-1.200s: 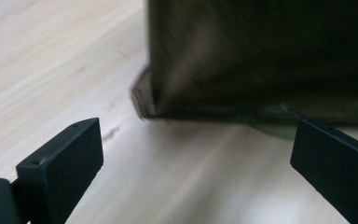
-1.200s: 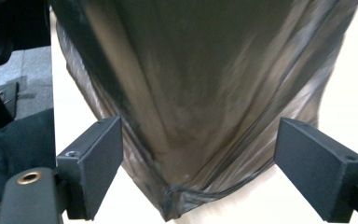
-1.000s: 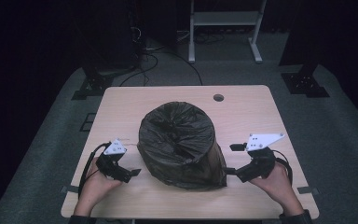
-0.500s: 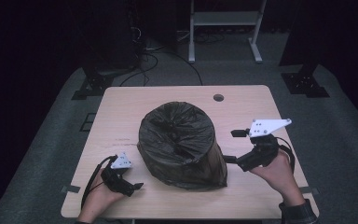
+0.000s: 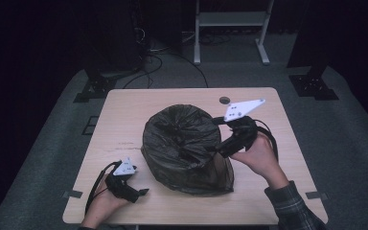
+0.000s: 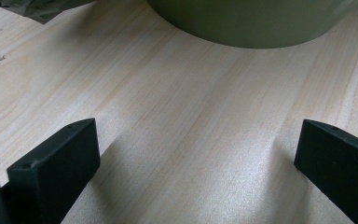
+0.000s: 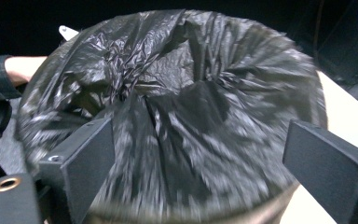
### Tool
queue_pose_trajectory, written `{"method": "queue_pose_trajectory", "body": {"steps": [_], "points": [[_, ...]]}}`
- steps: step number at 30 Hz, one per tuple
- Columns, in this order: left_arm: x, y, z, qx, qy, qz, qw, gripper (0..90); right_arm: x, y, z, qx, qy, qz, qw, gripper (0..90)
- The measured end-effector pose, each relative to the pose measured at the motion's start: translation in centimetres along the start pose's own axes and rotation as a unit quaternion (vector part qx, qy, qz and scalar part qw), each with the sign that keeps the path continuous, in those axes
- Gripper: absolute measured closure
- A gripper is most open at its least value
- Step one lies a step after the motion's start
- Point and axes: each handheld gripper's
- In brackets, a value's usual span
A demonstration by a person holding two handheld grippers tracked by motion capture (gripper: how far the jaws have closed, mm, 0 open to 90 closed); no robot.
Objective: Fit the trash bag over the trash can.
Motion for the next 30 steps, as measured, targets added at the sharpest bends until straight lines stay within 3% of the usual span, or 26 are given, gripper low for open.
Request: {"method": "queue_pose_trajectory", "body": {"steps": [3, 7, 9, 13, 18, 24, 30], "points": [[0.0, 0.0, 0.0, -0.002, 0.000, 0.000, 1.0000, 0.0, 0.0, -1.6, 0.8, 0.019, 0.005, 0.007, 0.9998, 8.1], [-0.1, -0.1, 0.0, -0.004, -0.001, 0.000, 1.0000, 0.0, 0.0, -4.2, 1.7, 0.066, 0.014, 0.011, 0.9976, 8.1], [-0.1, -0.1, 0.0, -0.007, 0.000, 0.000, 1.0000, 0.0, 0.1, -4.7, 2.0, 0.079, 0.023, -0.008, 0.9966, 8.1], [-0.1, -0.2, 0.0, -0.009, 0.000, 0.000, 1.0000, 0.0, 0.3, -5.3, 2.6, 0.087, 0.031, 0.001, 0.9957, 8.1], [-0.1, -0.2, 0.0, -0.009, 0.000, 0.000, 1.0000, 0.0, 1.0, -6.8, 2.9, 0.133, 0.050, 0.000, 0.9899, 8.1], [-0.1, -0.2, 0.1, -0.009, 0.000, 0.000, 1.0000, 0.0, 1.1, -8.3, 3.0, 0.175, 0.040, 0.015, 0.9836, 8.1], [-0.1, -0.3, 0.0, -0.010, -0.001, 0.000, 1.0000, 0.0, 1.1, -9.5, 3.2, 0.233, 0.033, 0.007, 0.9719, 11.9]]}}
Point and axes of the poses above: each handheld gripper's, and its own axes: y roughly backward along the jaws, z roughly out of its top, x roughly to its left, and after that the axes turned 10 degrees about -y, right-handed
